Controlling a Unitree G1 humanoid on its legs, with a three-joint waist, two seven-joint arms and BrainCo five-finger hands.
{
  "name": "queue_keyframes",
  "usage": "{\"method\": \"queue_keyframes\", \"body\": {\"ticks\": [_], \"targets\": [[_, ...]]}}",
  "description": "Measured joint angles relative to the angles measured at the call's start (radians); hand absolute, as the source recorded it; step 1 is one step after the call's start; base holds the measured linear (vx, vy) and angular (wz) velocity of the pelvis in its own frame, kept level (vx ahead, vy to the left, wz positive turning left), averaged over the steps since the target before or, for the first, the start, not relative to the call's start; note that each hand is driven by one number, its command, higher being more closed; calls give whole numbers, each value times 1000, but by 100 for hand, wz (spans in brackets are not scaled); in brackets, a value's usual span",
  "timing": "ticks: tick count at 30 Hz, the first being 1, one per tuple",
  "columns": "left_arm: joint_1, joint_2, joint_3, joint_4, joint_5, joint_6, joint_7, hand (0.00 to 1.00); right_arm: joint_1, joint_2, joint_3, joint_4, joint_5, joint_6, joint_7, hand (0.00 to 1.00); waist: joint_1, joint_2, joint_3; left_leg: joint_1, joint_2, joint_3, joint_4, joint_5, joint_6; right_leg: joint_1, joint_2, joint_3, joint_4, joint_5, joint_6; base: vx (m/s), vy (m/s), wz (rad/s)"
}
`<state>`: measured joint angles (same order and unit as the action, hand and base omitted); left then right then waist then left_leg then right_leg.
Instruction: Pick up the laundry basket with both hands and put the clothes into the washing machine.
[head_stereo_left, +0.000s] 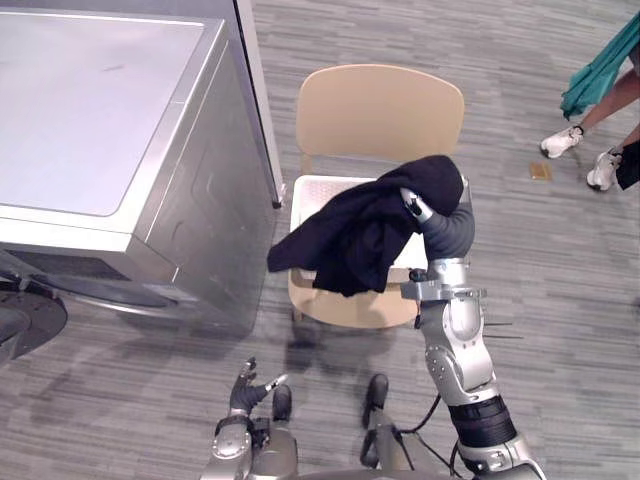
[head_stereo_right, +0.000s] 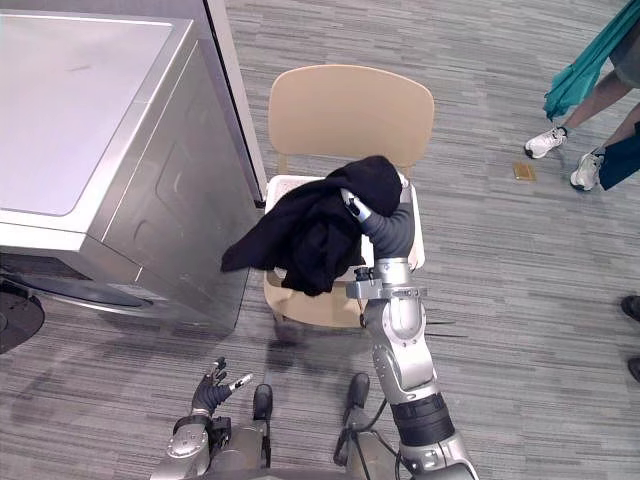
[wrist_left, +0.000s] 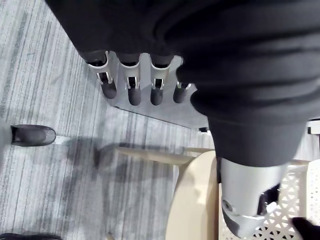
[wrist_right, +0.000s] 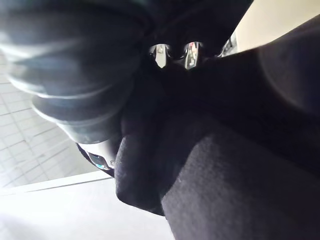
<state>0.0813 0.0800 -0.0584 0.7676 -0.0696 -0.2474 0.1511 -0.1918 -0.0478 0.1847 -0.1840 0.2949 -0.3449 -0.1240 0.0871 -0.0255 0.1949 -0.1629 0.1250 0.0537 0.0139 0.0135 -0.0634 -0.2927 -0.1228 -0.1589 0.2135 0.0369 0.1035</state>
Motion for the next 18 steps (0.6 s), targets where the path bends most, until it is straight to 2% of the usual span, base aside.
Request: {"method": "queue_keyframes", "body": {"ticks": [1,2,4,5,6,7,8,9,10,11,12,13,15,17,18], "targets": [[-3,7,0,-24,2,-4,0,0,19,1,-12,2,1,0,-2,100,-4,-2,0,-6,-4,-41,11,14,-9,-12,-15,30,160,-103,-22,5,-156,148],[-6,26,-2,-52,4,-6,2,0,38,4,-15,2,-2,1,-3,100,-4,-7,-2,-23,-20,-125,43,20,-18,24,-37,61,345,-214,6,7,-270,173],[-5,39,-1,-86,4,-12,5,0,33,3,0,4,-13,1,-3,100,11,-13,-5,-41,-40,-177,73,29,-33,86,-35,104,350,-282,20,-78,-313,130],[6,40,0,-119,4,-18,6,0,12,1,17,15,-33,1,-4,100,32,-12,-6,-56,-47,-201,77,42,-50,118,-18,102,303,-321,17,-158,-279,63],[29,33,-1,-161,4,-26,7,0,-14,-3,26,29,-45,1,-6,100,55,-4,-8,-76,-38,-219,76,56,-67,137,-1,80,251,-350,-6,-176,-262,45],[40,26,-2,-183,5,-30,8,0,-27,-5,24,36,-53,0,-7,100,59,1,-7,-92,-32,-233,76,67,-77,146,7,60,221,-370,-18,-218,-227,55],[52,5,-14,-198,6,-32,10,0,-43,-23,17,54,-53,-3,-10,100,51,37,-3,-128,-13,-282,78,99,-88,147,37,10,205,-364,-42,-252,-209,92],[69,-16,-34,-233,5,-32,10,0,-48,-45,9,84,-54,-3,-26,100,36,55,3,-145,0,-301,60,154,-92,145,53,-34,208,-358,-54,-271,-184,98],[86,-25,-50,-266,4,-32,10,0,-55,-57,6,115,-55,0,-32,100,38,57,4,-143,6,-294,25,213,-87,142,58,-48,208,-353,-67,-295,-154,94],[95,-34,-80,-312,6,-33,5,0,-59,-71,-1,145,-71,7,-42,100,38,57,4,-139,0,-289,-60,352,-74,135,46,-87,191,-339,-94,-329,-100,90],[99,-40,-107,-352,7,-34,2,0,-61,-84,-12,162,-81,9,-47,100,36,58,6,-138,-11,-237,-96,384,-34,135,26,-131,172,-322,-115,-372,-118,88],[102,-38,-111,-380,15,-33,1,0,-67,-86,-12,173,-83,13,-47,100,37,55,6,-139,-32,-183,-52,343,-26,130,8,-142,165,-304,-110,-263,-79,77],[101,-24,-105,-491,25,-42,2,0,-85,-97,-7,174,-84,19,-47,100,23,55,5,-135,-73,-63,151,143,17,114,-41,-174,129,-248,-106,-186,-43,62],[103,-13,-104,-566,26,-70,3,0,-97,-101,9,174,-95,21,-46,100,27,58,4,-82,-62,-28,216,41,9,118,-56,-181,84,-205,-97,-198,67,32],[103,-12,-106,-584,28,-78,3,0,-100,-102,16,174,-98,21,-45,100,27,63,1,-54,-54,-21,208,18,9,125,-55,-185,65,-192,-92,-121,130,28]]}}
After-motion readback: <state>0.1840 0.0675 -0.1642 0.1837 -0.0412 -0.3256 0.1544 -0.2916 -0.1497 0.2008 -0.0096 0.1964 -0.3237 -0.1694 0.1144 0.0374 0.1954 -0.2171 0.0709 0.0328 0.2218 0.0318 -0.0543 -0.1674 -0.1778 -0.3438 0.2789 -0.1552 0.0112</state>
